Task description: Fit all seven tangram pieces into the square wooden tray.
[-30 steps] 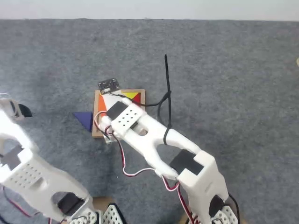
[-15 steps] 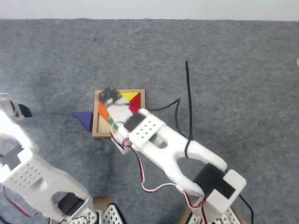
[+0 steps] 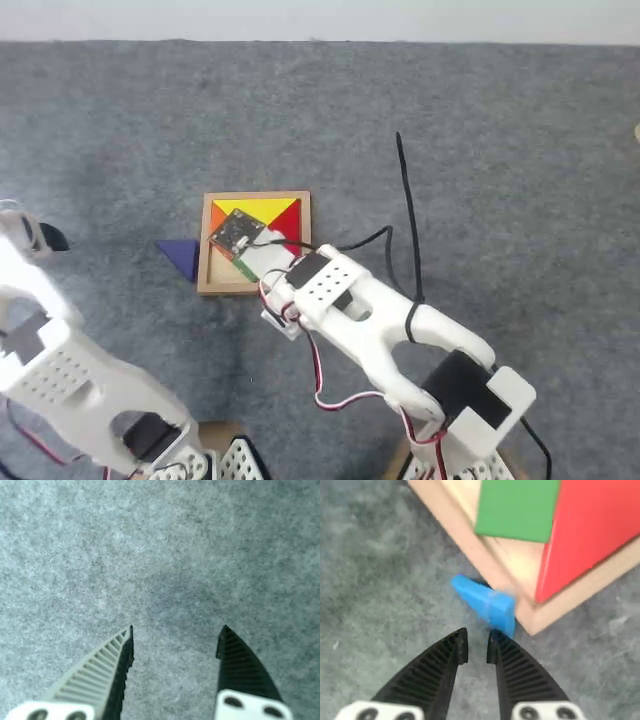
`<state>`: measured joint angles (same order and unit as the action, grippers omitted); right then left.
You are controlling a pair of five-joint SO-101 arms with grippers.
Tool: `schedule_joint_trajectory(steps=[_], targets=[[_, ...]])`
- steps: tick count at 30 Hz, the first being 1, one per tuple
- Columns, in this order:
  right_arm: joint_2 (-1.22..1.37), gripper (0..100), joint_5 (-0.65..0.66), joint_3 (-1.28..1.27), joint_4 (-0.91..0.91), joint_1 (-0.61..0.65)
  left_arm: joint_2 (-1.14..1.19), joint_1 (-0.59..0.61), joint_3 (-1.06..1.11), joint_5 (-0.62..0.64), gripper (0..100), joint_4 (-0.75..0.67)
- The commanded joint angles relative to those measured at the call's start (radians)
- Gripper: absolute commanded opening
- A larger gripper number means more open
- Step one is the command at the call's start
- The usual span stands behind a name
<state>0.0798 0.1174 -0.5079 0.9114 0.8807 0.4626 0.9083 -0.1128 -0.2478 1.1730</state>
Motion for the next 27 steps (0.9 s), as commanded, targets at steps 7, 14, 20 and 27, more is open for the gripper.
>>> schedule_joint_trajectory(steps=[7,14,20,27], targets=[[-0.131,9.1,0.095,0.031,0.127,0.013,-0.008,-0.005,-0.036,-0.005,26,-0.009],[-0.194,19.1,0.264,0.011,-0.016,0.013,-0.008,0.0,-0.036,-0.006,26,-0.009],[-0.081,21.4,0.396,0.017,-0.036,0.013,-0.008,0.0,-0.036,-0.006,26,-0.009],[0.036,21.3,0.408,0.018,-0.131,0.013,-0.008,0.002,-0.036,-0.006,26,-0.008]])
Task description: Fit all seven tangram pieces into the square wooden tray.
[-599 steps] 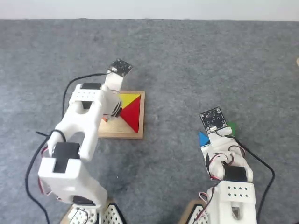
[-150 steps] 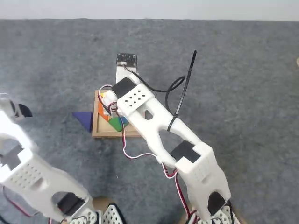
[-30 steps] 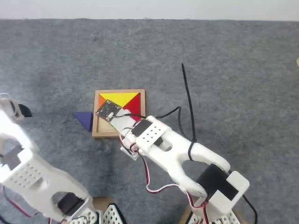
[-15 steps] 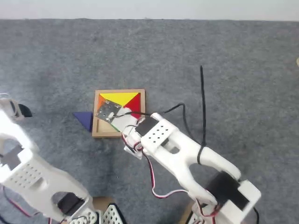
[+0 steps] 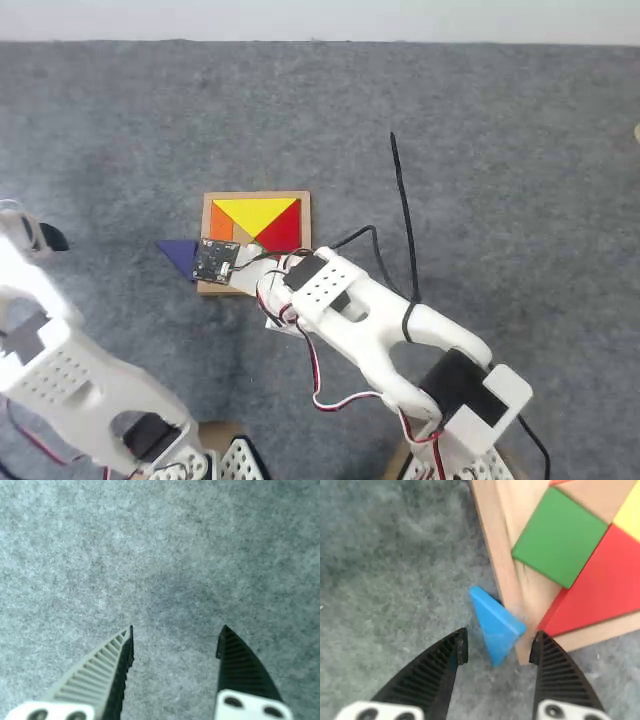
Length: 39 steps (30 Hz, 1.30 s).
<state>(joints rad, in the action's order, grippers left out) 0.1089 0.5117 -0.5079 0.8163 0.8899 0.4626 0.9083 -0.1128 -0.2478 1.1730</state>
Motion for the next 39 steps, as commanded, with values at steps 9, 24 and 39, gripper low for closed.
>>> schedule_joint_trajectory(steps=[9,24,39], targets=[[0.039,6.0,0.011,0.064,0.01,0.005,-0.008,0.002,-0.036,-0.006,26,-0.008],[0.038,3.0,0.008,0.15,0.022,-0.001,-0.008,0.0,-0.036,-0.006,26,-0.008],[0.061,3.1,0.005,0.327,0.213,0.001,-0.008,-0.002,-0.036,-0.006,26,-0.012]])
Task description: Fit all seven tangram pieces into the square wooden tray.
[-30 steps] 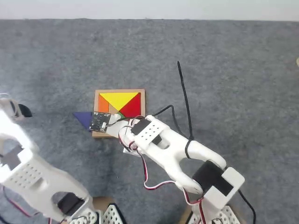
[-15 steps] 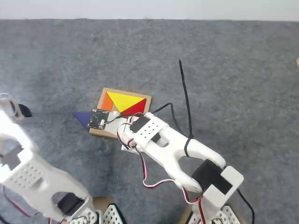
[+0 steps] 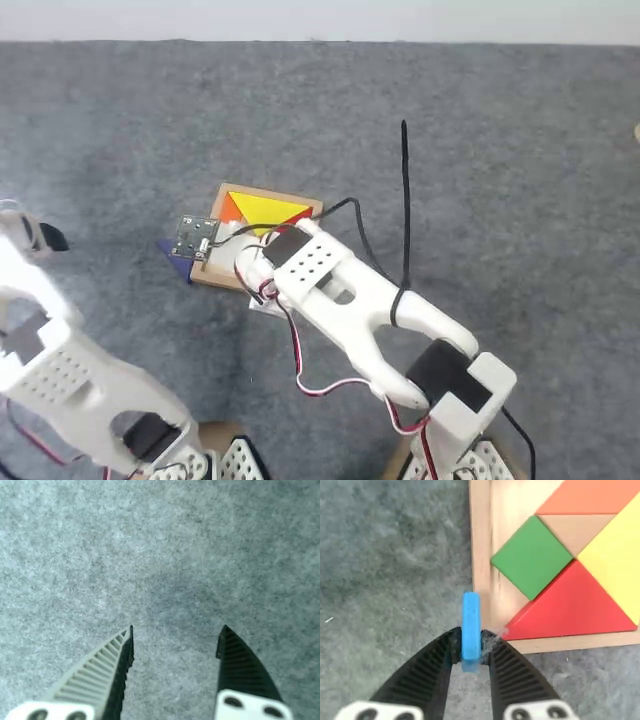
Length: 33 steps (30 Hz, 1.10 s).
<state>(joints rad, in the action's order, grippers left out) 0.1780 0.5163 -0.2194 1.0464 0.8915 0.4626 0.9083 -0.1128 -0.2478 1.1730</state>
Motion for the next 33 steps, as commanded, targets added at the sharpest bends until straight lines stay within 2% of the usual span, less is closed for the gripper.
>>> schedule_joint_trajectory(steps=[1,10,20,33], targets=[[-0.002,3.0,0.0,0.037,-0.035,-0.002,-0.008,-0.002,-0.036,-0.006,26,-0.012],[0.076,3.0,0.008,0.038,-0.151,-0.004,-0.008,0.0,-0.036,-0.006,26,-0.009],[0.084,3.0,0.009,0.123,-0.09,-0.07,-0.008,0.0,-0.036,-0.006,26,-0.009],[0.101,3.0,0.009,0.133,-0.087,-0.013,-0.008,0.0,-0.036,-0.006,26,-0.009]])
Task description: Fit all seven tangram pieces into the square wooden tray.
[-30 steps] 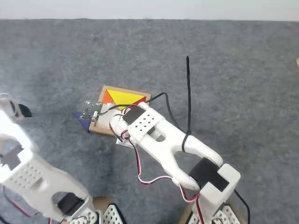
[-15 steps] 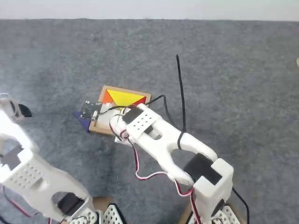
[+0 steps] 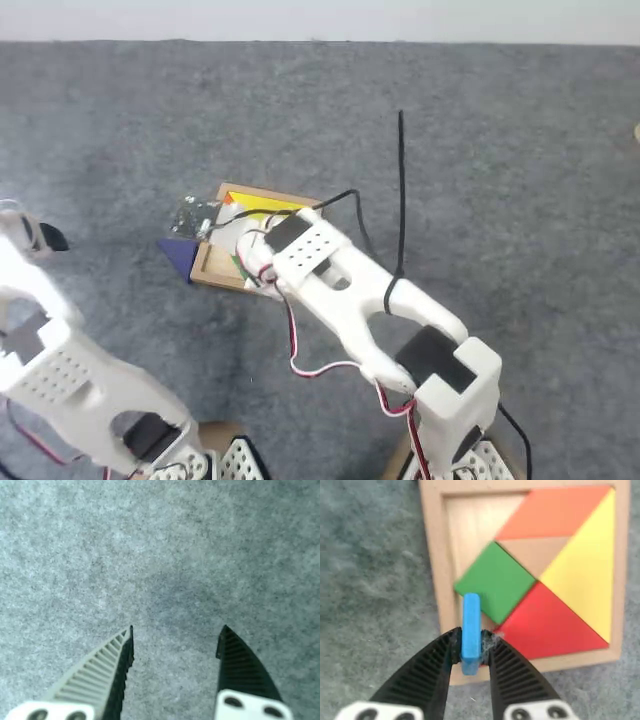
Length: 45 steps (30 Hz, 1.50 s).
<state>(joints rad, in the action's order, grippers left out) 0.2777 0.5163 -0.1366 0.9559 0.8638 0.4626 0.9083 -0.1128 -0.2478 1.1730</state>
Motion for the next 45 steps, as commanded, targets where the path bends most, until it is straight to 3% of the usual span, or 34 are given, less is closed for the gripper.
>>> schedule_joint_trajectory(steps=[1,13,20,29,40,45], targets=[[0.013,3.0,0.009,0.054,0.004,0.016,-0.008,0.0,-0.036,-0.006,26,-0.009],[0.079,3.6,0.006,0.08,-0.021,0.012,-0.008,0.0,-0.036,-0.006,26,-0.009],[0.067,16.2,0.009,0.098,-0.008,-0.019,-0.008,0.0,-0.036,-0.006,26,-0.009],[0.065,16.6,0.011,0.1,-0.008,-0.019,-0.008,0.0,-0.036,-0.006,26,-0.009],[-0.183,16.5,-0.002,0.077,0.108,-0.035,-0.011,-0.006,-0.036,-0.003,26,-0.008],[-0.314,15.8,-0.229,0.063,0.148,-0.176,-0.02,-0.031,-0.096,-0.009,26,0.069]])
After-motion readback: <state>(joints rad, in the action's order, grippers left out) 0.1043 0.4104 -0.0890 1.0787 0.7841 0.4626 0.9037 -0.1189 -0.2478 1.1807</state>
